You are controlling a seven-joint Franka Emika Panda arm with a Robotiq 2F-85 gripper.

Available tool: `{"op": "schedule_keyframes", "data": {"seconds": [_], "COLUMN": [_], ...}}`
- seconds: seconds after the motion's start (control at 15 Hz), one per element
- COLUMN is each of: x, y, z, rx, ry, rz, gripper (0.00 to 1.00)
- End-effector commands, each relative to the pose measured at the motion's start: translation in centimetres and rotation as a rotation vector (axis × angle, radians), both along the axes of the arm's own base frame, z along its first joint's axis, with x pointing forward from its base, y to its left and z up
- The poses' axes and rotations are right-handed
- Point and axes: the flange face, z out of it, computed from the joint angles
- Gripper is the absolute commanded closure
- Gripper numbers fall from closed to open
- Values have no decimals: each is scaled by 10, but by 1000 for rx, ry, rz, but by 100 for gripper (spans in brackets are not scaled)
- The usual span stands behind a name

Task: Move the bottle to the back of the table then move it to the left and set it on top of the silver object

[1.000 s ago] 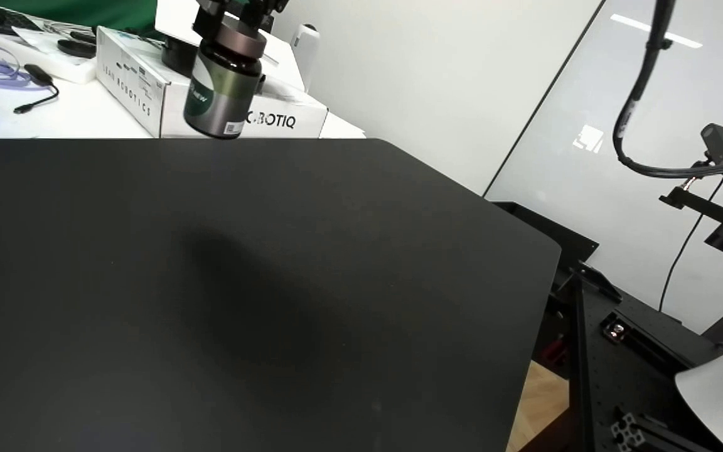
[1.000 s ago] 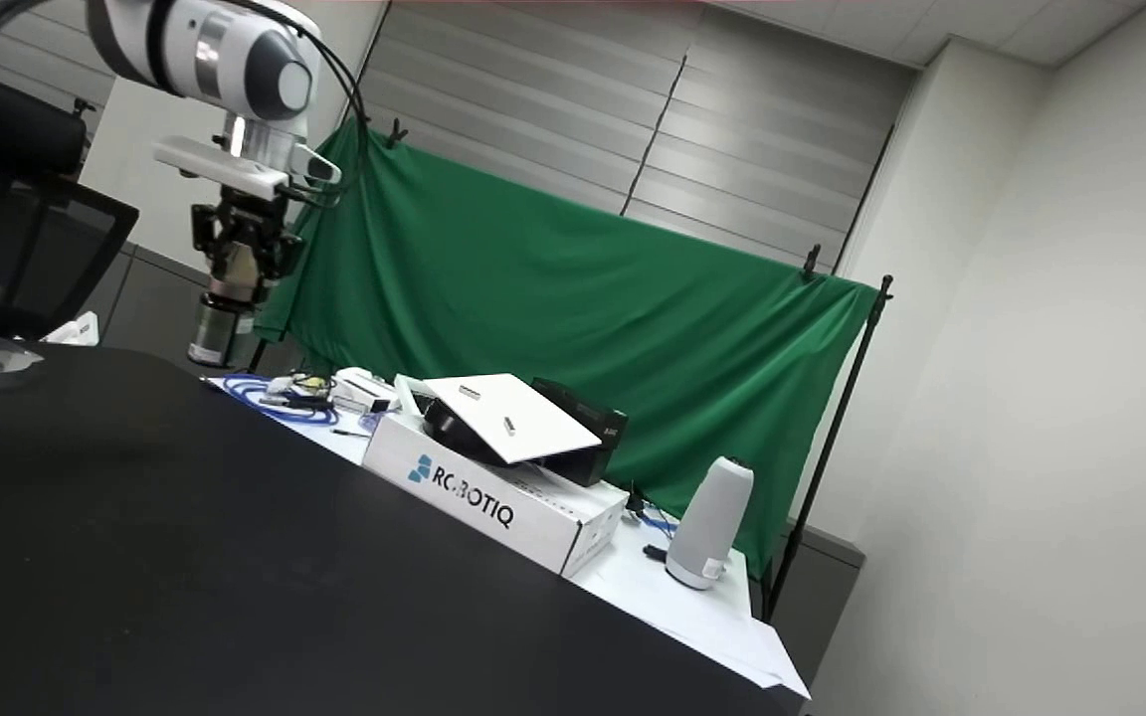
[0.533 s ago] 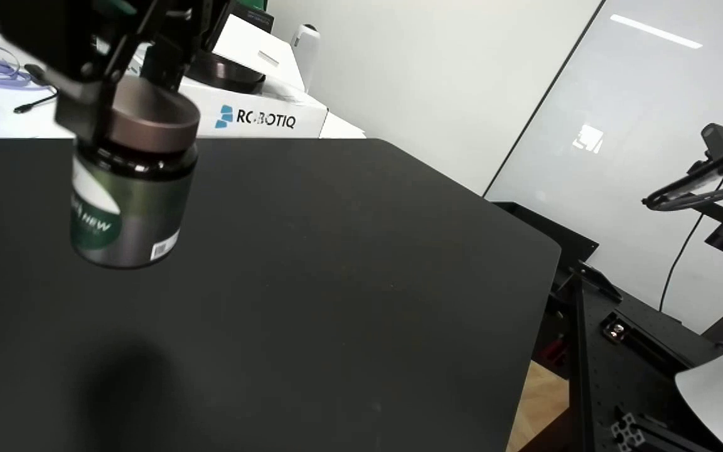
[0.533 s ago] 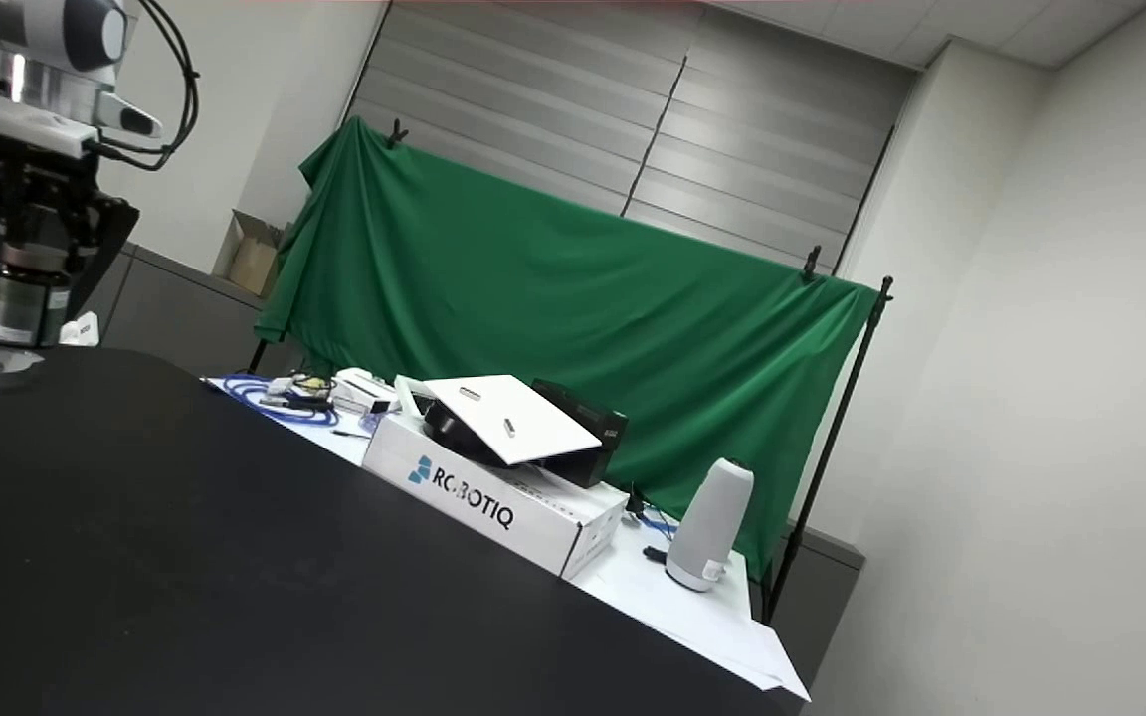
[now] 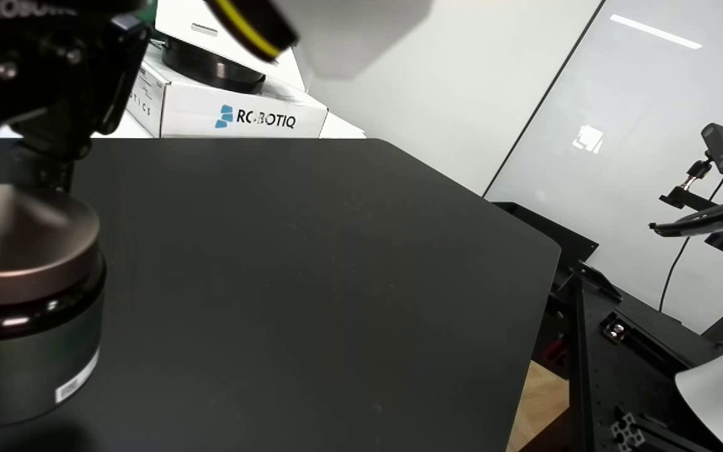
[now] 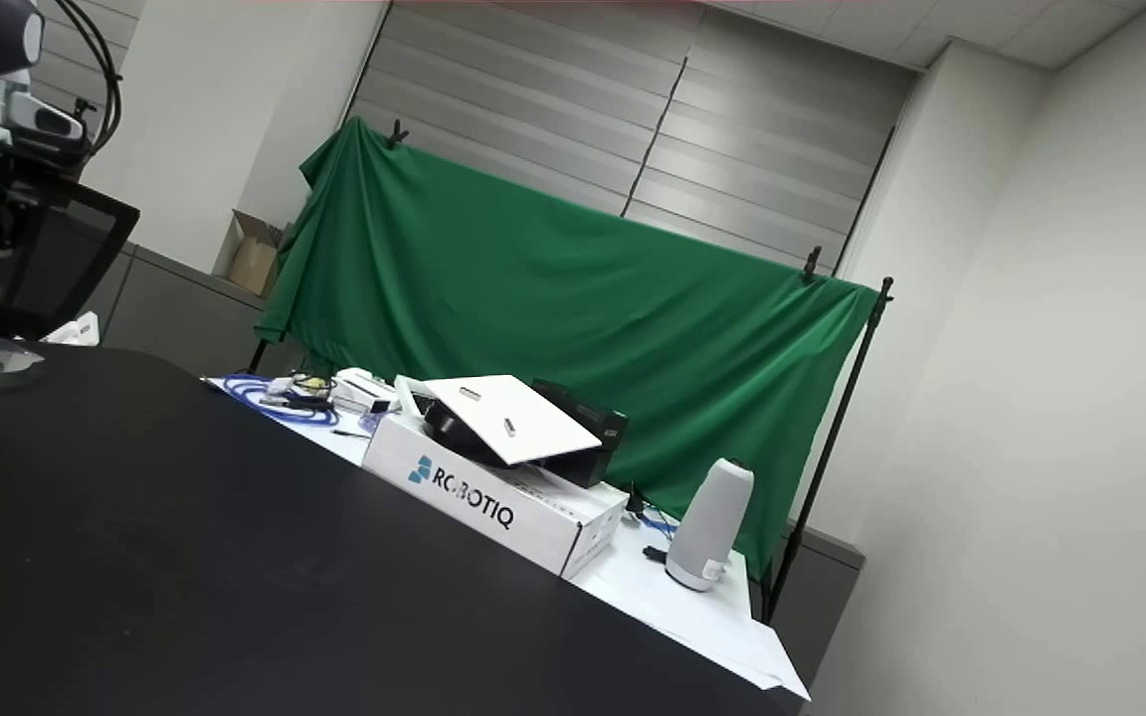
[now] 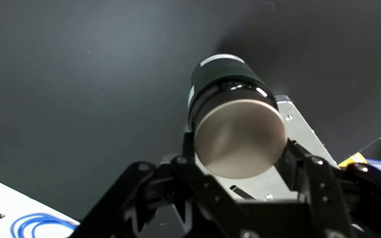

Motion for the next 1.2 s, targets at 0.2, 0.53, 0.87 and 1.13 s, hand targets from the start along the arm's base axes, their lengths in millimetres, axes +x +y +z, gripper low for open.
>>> {"op": "schedule_keyframes", "data": {"seconds": [0.2, 0.53, 0.87, 1.13], "x": [31, 41, 40, 35], "y": [26, 32, 33, 27], "z": [-1, -4, -7, -13], "rx": [16, 8, -42, -73], "ry": [-21, -26, 46, 63], "rz": [-23, -32, -36, -41], "gripper": [65, 65, 65, 40]}}
